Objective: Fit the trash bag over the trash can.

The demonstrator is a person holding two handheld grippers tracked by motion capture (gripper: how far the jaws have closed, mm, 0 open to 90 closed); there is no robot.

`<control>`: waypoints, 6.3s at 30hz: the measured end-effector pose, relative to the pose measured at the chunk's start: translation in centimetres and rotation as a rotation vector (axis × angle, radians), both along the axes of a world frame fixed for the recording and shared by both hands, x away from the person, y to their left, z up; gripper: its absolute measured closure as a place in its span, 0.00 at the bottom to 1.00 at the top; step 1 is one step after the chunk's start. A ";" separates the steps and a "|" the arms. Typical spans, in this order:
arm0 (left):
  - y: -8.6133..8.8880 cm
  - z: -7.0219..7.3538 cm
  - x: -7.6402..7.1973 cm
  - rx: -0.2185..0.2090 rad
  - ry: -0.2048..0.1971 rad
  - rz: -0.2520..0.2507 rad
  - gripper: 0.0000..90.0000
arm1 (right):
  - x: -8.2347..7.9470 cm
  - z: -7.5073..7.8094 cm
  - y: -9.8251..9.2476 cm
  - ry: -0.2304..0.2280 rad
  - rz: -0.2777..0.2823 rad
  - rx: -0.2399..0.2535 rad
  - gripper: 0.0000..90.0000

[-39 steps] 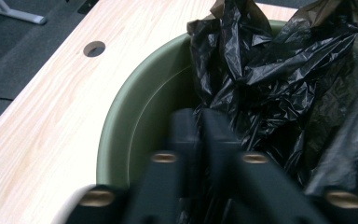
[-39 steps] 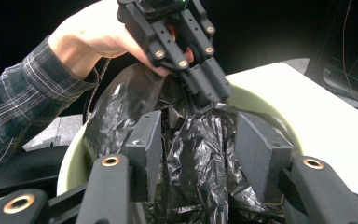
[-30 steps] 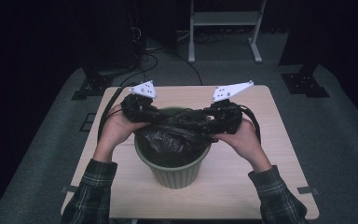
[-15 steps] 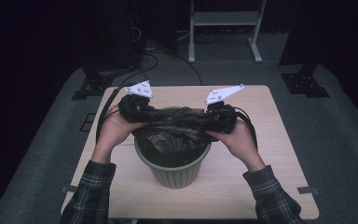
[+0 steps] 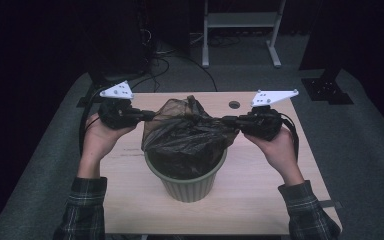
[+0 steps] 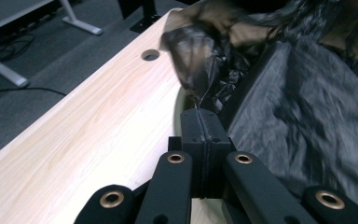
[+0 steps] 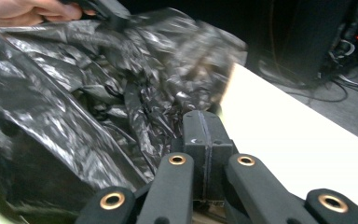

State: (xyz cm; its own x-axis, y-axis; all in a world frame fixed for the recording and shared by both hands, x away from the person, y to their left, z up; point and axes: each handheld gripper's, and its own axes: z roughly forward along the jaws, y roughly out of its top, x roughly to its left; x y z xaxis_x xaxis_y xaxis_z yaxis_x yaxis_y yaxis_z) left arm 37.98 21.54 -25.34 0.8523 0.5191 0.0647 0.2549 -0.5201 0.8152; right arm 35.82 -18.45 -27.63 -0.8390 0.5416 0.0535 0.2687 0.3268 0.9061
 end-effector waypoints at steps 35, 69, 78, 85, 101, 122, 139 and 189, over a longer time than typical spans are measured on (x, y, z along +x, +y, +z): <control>2.7 -7.6 2.9 0.218 0.150 0.207 1.00 | 3.7 -7.7 -1.6 0.157 -0.194 -0.151 1.00; 1.9 -6.9 2.2 0.152 0.134 0.154 1.00 | -1.8 -1.9 0.2 0.092 0.165 0.100 0.73; 2.0 -6.8 2.0 0.152 0.131 0.152 1.00 | -3.0 -2.3 0.7 0.064 0.204 0.065 1.00; 1.9 -6.7 1.9 0.155 0.130 0.149 1.00 | -5.1 -3.9 -0.2 0.080 0.232 0.058 1.00; 1.5 -6.5 1.8 0.151 0.131 0.135 1.00 | -8.0 -7.9 1.0 0.154 0.341 0.011 1.00; 1.7 -7.0 1.9 0.164 0.154 0.142 1.00 | -9.6 -10.5 6.0 0.199 0.470 -0.041 1.00; 2.1 -7.5 2.0 0.196 0.157 0.176 1.00 | -9.9 -9.2 4.3 0.173 0.476 -0.017 0.77; -5.3 -1.9 -2.4 -0.001 0.029 -0.220 0.34 | 0.0 -3.5 5.0 0.065 0.237 -0.081 0.44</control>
State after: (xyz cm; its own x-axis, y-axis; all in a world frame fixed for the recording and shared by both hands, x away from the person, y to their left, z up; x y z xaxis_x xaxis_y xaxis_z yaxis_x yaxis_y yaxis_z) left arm 35.55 16.20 -27.19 0.9463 0.3209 0.0383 0.1586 -0.5645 0.8100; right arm 35.86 -13.43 -31.13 -0.9391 0.3351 0.0761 0.2330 0.4583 0.8577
